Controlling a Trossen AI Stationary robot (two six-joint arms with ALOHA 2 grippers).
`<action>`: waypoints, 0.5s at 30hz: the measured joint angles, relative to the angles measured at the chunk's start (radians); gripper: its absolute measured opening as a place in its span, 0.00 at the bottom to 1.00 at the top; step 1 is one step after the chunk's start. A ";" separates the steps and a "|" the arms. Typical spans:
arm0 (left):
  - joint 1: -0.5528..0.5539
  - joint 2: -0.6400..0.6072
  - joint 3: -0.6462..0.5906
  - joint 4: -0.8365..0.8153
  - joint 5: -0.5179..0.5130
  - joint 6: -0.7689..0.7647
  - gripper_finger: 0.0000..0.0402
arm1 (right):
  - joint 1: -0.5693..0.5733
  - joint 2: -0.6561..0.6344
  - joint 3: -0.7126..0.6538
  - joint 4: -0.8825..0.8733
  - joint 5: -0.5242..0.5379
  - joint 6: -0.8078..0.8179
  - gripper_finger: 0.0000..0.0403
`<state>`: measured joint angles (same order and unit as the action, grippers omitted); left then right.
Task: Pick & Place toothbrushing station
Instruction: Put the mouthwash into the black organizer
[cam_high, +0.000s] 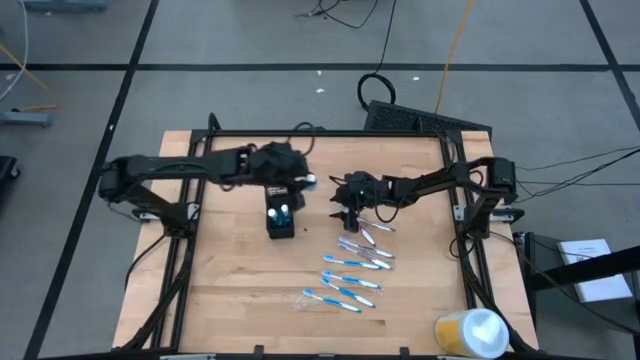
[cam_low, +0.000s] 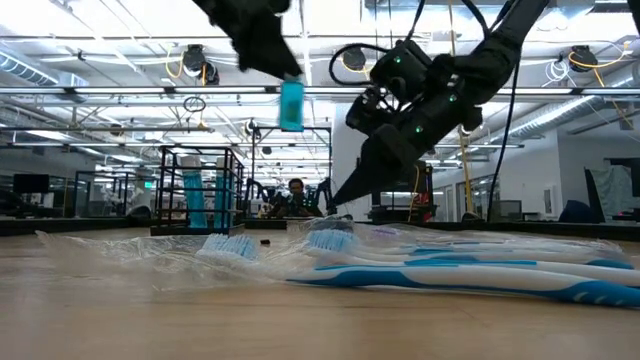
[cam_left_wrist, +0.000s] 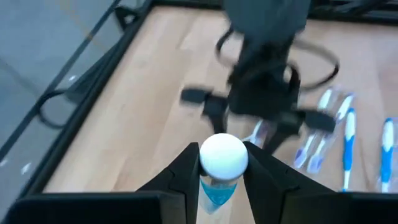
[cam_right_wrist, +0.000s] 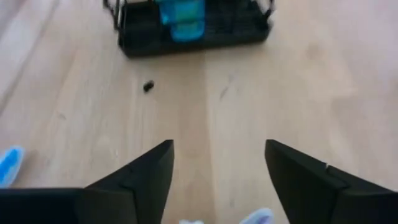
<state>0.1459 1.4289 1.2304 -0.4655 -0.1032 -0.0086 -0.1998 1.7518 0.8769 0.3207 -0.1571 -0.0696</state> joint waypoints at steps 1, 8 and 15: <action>-0.006 -0.022 -0.004 -0.028 -0.027 -0.010 0.24 | -0.008 -0.011 0.002 -0.008 0.000 0.000 0.63; -0.085 -0.184 -0.147 -0.038 -0.173 -0.089 0.24 | -0.065 -0.129 0.001 -0.147 0.000 0.040 0.66; -0.154 -0.312 -0.361 0.074 -0.209 -0.157 0.24 | -0.067 -0.175 -0.016 -0.156 0.002 0.042 0.64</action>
<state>-0.0082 1.1168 0.8699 -0.3912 -0.3124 -0.1653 -0.2672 1.5766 0.8606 0.1648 -0.1555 -0.0280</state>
